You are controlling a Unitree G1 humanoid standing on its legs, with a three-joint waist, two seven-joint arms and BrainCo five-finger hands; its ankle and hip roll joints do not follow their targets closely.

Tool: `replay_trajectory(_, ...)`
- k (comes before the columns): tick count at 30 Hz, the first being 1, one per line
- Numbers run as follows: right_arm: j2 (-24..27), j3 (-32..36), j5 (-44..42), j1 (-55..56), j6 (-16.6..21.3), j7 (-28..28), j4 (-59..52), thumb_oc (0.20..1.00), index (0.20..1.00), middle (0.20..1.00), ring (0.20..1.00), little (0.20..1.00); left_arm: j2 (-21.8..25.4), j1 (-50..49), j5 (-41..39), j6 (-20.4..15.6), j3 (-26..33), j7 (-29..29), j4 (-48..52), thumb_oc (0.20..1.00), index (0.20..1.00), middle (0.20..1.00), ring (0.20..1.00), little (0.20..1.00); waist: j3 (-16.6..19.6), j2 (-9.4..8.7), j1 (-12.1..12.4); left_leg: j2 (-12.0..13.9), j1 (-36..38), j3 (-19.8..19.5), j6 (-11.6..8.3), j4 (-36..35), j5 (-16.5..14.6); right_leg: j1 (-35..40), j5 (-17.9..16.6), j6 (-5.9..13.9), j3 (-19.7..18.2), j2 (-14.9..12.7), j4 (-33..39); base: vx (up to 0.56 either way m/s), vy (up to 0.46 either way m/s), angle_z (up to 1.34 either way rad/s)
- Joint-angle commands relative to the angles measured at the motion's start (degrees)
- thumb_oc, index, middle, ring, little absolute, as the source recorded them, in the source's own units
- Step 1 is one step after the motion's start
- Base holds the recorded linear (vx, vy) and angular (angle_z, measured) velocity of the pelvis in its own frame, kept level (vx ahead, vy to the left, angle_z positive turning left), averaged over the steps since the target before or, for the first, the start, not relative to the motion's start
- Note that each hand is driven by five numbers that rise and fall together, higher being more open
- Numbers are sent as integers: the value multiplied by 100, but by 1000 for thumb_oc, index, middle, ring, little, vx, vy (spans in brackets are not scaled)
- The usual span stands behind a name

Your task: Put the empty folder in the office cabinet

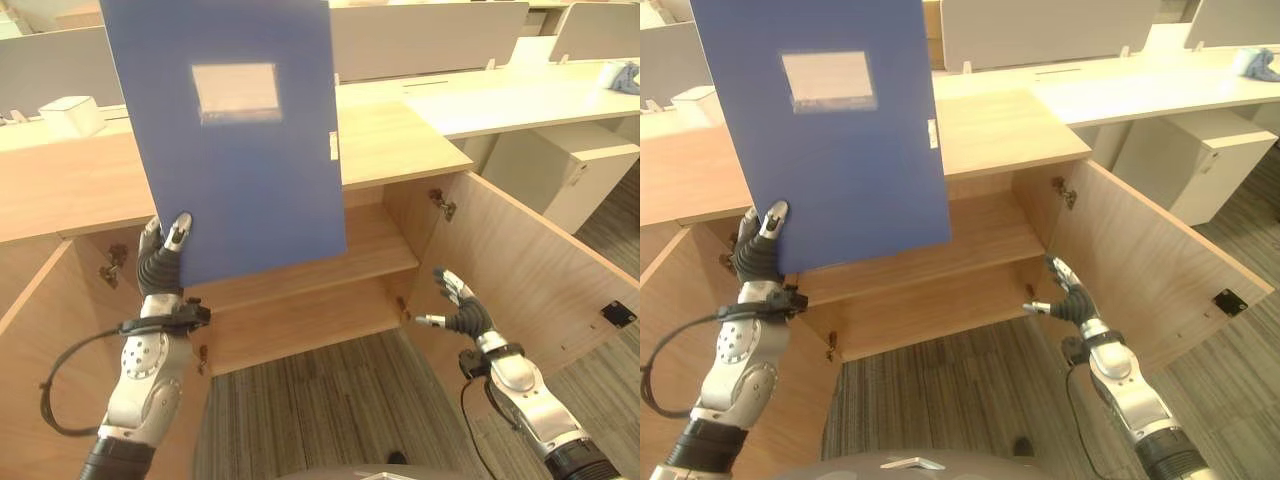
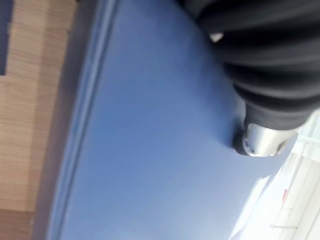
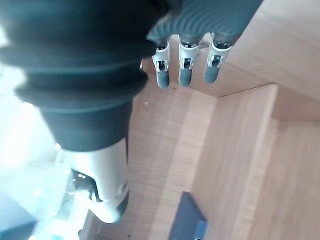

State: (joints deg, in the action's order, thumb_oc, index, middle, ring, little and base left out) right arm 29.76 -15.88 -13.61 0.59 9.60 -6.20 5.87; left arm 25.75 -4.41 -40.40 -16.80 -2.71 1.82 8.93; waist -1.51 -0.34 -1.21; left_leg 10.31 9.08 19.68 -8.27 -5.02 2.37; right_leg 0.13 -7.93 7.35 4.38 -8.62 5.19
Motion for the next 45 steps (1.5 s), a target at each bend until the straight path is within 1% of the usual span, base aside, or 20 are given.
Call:
replay_trajectory(1, 100, 165, -661, -659, 422, 83, -441, 1000, 1000, 1000, 1000, 1000, 246, 440, -282, -181, 30, 398, -21, 200, 200, 200, 200, 200, 92, -136, 99, 216, -103, -539, -30, 2, -118, 366, 315, 381, -36, -433, -19, -16, 9, 5)
replay_trajectory(4, 88, 179, -845, -979, 481, 178, -663, 1000, 1000, 1000, 1000, 1000, 256, 337, -264, -121, -65, 523, 24, 200, 200, 200, 200, 200, 91, -150, 155, 210, -111, -557, -17, 2, -121, 376, 318, 375, -23, -436, -19, -5, 0, 7)
replay_trajectory(6, 88, 177, -848, -984, 481, 178, -661, 1000, 1000, 1000, 1000, 1000, 257, 337, -265, -120, -61, 525, 26, 200, 200, 200, 200, 200, 87, -151, 152, 209, -110, -558, -17, 2, -121, 378, 319, 376, -22, -437, -19, -4, -1, 8)
replay_trajectory(8, 85, 189, -1169, -1489, 517, 310, -749, 1000, 1000, 1000, 1000, 1000, 286, 272, -234, -84, -186, 600, 86, 200, 200, 200, 200, 200, 94, -187, 226, 204, -134, -584, -3, 2, -122, 379, 315, 368, 11, -443, -19, -13, -5, 9)
replay_trajectory(10, 95, 192, -1248, -1597, 522, 322, -759, 1000, 1000, 1000, 1000, 1000, 304, 267, -213, -75, -196, 605, 103, 200, 200, 200, 200, 200, 94, -196, 245, 204, -142, -594, 0, 2, -121, 378, 314, 367, 22, -445, -19, 0, 0, 0)
replay_trajectory(15, 340, 47, -1744, -2407, 463, 428, -566, 1000, 1000, 1000, 1000, 1000, 466, 253, -224, -34, -287, 706, 141, 200, 200, 200, 200, 200, 95, -274, 347, 199, -174, -610, -4, 2, -108, 367, 298, 361, 39, -448, -19, -8, -6, 3)
replay_trajectory(17, 378, -6, -1807, -2557, 448, 427, -530, 1000, 1000, 1000, 1000, 1000, 500, 255, -229, -23, -282, 727, 178, 200, 200, 200, 200, 200, 92, -280, 354, 201, -175, -609, -6, 2, -108, 361, 293, 357, 34, -445, -19, -5, -9, 6)
replay_trajectory(20, 406, -263, -2043, -3010, 345, 419, -291, 1000, 1000, 1000, 1000, 1000, 616, 323, -243, -8, -386, 810, 283, 200, 200, 200, 200, 200, 95, -314, 394, 210, -179, -607, -16, 2, -100, 352, 280, 353, 26, -442, -19, 0, 0, 0)
replay_trajectory(21, 406, -263, -2043, -3010, 345, 419, -291, 1000, 1000, 1000, 1000, 1000, 616, 323, -243, -8, -386, 810, 283, 200, 200, 200, 200, 200, 95, -314, 394, 210, -179, -607, -16, 2, -100, 352, 280, 353, 26, -442, -19, 0, 0, 0)
replay_trajectory(23, 319, -695, -2493, -3537, 169, 343, 45, 1000, 1000, 1000, 1000, 1000, 691, 413, -242, -2, -529, 819, 370, 200, 200, 200, 200, 200, 96, -347, 427, 223, -177, -592, -35, 2, -83, 341, 270, 342, 9, -422, -19, 0, 0, 0)
replay_trajectory(25, 318, -702, -2499, -3550, 172, 339, 56, 1000, 1000, 1000, 1000, 1000, 690, 413, -242, -2, -523, 819, 370, 200, 200, 200, 200, 200, 93, -346, 424, 223, -175, -590, -35, 2, -83, 341, 270, 342, 7, -421, -19, 0, 0, 0)
replay_trajectory(27, 315, -1024, -2940, -3861, -1, 171, 228, 1000, 1000, 1000, 1000, 1000, 796, 463, -232, 6, -607, 883, 477, 200, 200, 200, 200, 200, 102, -363, 426, 231, -167, -574, -49, 2, -74, 334, 258, 338, -9, -412, -19, 0, 0, 0)
replay_trajectory(33, 484, -1625, -3909, -4400, -283, -108, 373, 1000, 1000, 1000, 1000, 1000, 1086, 590, -139, -29, -731, 885, 577, 200, 200, 200, 200, 200, 108, -397, 427, 240, -179, -558, -80, 2, -49, 308, 235, 338, -23, -396, -19, 0, 0, 0)
replay_trajectory(34, 484, -1625, -3909, -4400, -283, -108, 373, 1000, 1000, 1000, 1000, 1000, 1086, 590, -139, -29, -731, 885, 577, 200, 200, 200, 200, 200, 108, -397, 427, 240, -179, -558, -80, 2, -49, 308, 235, 338, -23, -396, -19, 0, 0, 0)
replay_trajectory(38, 611, -1969, -4460, -4542, -498, -274, 170, 1000, 1000, 1000, 1000, 1000, 1246, 658, -30, -26, -790, 864, 613, 200, 200, 200, 200, 200, 103, -403, 413, 243, -192, -562, -99, 2, -33, 292, 228, 346, -21, -390, -19, 0, 0, 0)
replay_trajectory(40, 756, -2109, -4602, -4567, -576, -363, -37, 1000, 1000, 1000, 1000, 1000, 1312, 690, 4, -31, -821, 865, 615, 200, 200, 200, 200, 200, 106, -402, 402, 242, -200, -563, -110, 2, -26, 288, 224, 354, -8, -392, -19, 0, 0, 0)
replay_trajectory(42, 941, -2288, -4689, -4580, -622, -445, -177, 1000, 1000, 1000, 1000, 1000, 1381, 726, -3, -61, -835, 877, 636, 200, 200, 200, 200, 200, 110, -402, 400, 239, -211, -568, -118, 2, -17, 291, 225, 358, 3, -391, -19, 0, 0, 0)
replay_trajectory(45, 944, -2289, -4690, -4579, -622, -444, -179, 1000, 1000, 1000, 1000, 1000, 1379, 726, -3, -62, -836, 877, 636, 200, 200, 200, 200, 200, 110, -400, 400, 239, -212, -568, -118, 2, -17, 291, 225, 358, 4, -391, -19, 0, 0, 0)
